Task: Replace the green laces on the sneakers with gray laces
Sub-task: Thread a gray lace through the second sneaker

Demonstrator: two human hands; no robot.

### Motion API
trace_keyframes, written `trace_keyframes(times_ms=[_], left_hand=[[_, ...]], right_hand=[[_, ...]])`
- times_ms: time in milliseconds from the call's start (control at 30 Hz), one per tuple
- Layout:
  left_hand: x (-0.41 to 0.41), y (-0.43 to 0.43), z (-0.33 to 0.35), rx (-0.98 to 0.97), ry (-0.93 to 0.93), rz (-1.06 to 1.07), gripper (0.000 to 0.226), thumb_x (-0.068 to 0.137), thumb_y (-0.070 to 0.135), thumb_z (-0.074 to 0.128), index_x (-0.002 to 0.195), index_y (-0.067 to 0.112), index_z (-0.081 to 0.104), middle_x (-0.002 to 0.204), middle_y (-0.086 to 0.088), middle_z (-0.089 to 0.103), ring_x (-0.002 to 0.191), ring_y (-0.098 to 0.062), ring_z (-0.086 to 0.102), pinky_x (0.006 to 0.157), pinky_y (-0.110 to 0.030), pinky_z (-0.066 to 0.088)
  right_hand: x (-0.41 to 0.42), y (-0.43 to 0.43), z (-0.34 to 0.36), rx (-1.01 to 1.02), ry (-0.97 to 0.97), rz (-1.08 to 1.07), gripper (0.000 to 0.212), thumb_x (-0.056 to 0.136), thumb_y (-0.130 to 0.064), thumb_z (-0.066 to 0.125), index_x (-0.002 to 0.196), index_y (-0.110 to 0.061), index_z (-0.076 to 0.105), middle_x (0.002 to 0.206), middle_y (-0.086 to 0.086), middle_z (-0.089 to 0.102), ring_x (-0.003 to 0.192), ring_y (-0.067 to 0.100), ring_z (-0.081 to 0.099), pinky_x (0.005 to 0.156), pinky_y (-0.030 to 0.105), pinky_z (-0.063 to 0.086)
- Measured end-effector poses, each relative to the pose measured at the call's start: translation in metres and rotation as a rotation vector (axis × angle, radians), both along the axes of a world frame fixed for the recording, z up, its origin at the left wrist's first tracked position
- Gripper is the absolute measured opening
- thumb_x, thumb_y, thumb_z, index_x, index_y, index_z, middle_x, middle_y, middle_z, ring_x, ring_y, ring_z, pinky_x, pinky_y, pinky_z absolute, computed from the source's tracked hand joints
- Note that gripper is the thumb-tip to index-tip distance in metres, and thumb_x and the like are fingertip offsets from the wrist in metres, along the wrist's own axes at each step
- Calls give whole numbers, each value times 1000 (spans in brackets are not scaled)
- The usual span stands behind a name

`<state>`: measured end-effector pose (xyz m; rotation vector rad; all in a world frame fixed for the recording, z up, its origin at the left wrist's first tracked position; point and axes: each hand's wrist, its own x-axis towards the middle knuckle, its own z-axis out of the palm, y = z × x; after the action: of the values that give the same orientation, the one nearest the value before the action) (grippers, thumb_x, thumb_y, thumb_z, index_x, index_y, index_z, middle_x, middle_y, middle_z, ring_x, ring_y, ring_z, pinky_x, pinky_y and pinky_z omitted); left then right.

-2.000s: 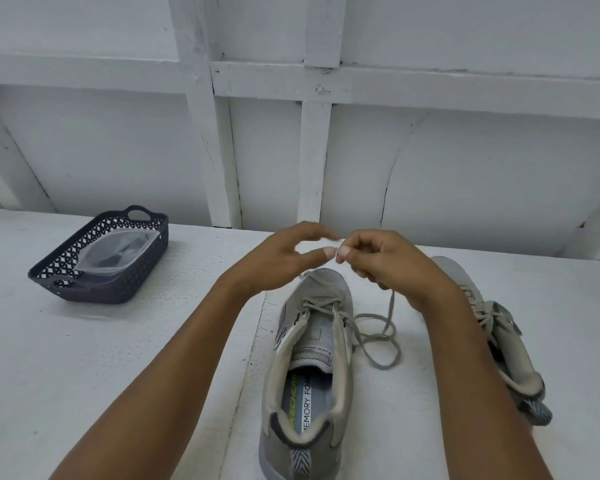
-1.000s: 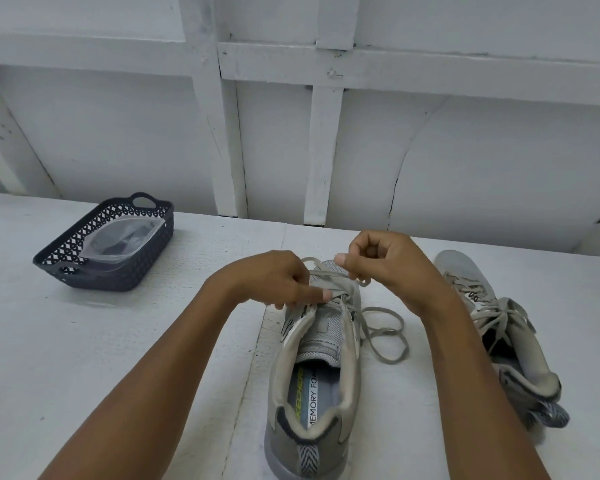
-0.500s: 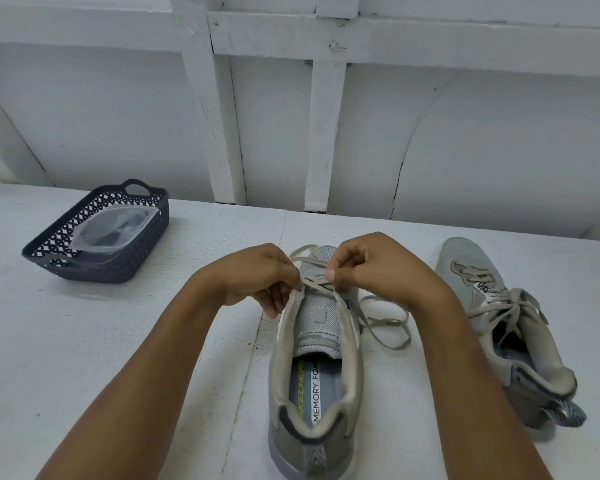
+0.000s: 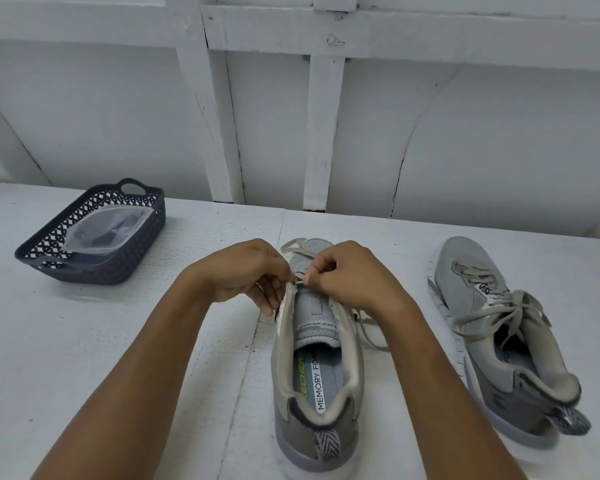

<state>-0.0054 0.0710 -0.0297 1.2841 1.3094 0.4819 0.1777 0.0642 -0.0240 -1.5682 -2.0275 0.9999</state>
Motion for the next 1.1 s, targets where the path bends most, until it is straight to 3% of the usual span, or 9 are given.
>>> trace_keyframes(times_ms=[133,267,500,667,733,800,867,933,1100], left_hand=[[1,2,1,20,34,-36,22,92,0,57,87,-20,63,62,-16,59,54,-27,59,50,-32,56],[-3,3,3,54,71,-127,32,96,9,58,67,1,67,64,-14,64,59,-24,62,52,-31,55],[-19,7,-3,236,109,-273,15,83,20,64,74,12,72,79,-8,74,73,-16,64,68,-31,51],[-25,11,-6,301,-260,-19,20,82,8,52,66,8,64,101,-21,74,97,-33,71,87,-39,57],[-26,11,-6,242,-509,50,23,90,2,45,69,6,54,94,-24,71,87,-37,71,81,-47,58],[-27,11,-5,164,-605,83,24,93,2,41,71,7,49,78,-16,63,61,-27,63,63,-40,58],[-28,12,-2,129,-533,96,21,93,6,45,73,9,46,72,-10,53,47,-15,39,45,-25,42],[-30,14,-3,154,-333,81,22,99,8,48,77,10,47,72,-7,50,48,-12,25,41,-20,28],[-32,10,-2,158,118,-265,18,95,21,65,92,3,67,68,-1,49,48,-10,29,45,-22,28]], right_hand=[[-3,-1,-3,34,-37,-1,13,83,-16,68,74,-20,77,73,-9,71,76,8,65,63,20,48],[-4,0,-6,38,-21,1,10,84,-22,73,75,-20,77,76,-8,72,78,6,65,63,19,47],[1,1,-5,10,69,6,7,78,-21,79,79,-25,73,73,-12,66,70,2,59,65,19,45],[16,2,0,20,85,-53,26,74,-24,82,89,-23,60,88,-2,61,68,10,54,64,28,45],[24,3,1,-1,74,-71,29,74,-26,81,90,-20,57,83,-4,56,65,11,48,62,28,40],[33,4,1,-61,89,-86,31,75,-29,82,87,-19,56,77,-4,53,64,11,45,62,28,37],[39,4,2,-152,100,-72,29,77,-31,81,86,-18,57,76,-5,55,68,11,50,64,28,40],[41,4,2,-227,93,-51,27,80,-33,79,86,-17,58,81,-3,62,74,11,57,66,28,45],[38,8,-1,-279,124,-65,21,82,-27,76,85,-16,59,83,1,65,74,11,60,62,26,50]])
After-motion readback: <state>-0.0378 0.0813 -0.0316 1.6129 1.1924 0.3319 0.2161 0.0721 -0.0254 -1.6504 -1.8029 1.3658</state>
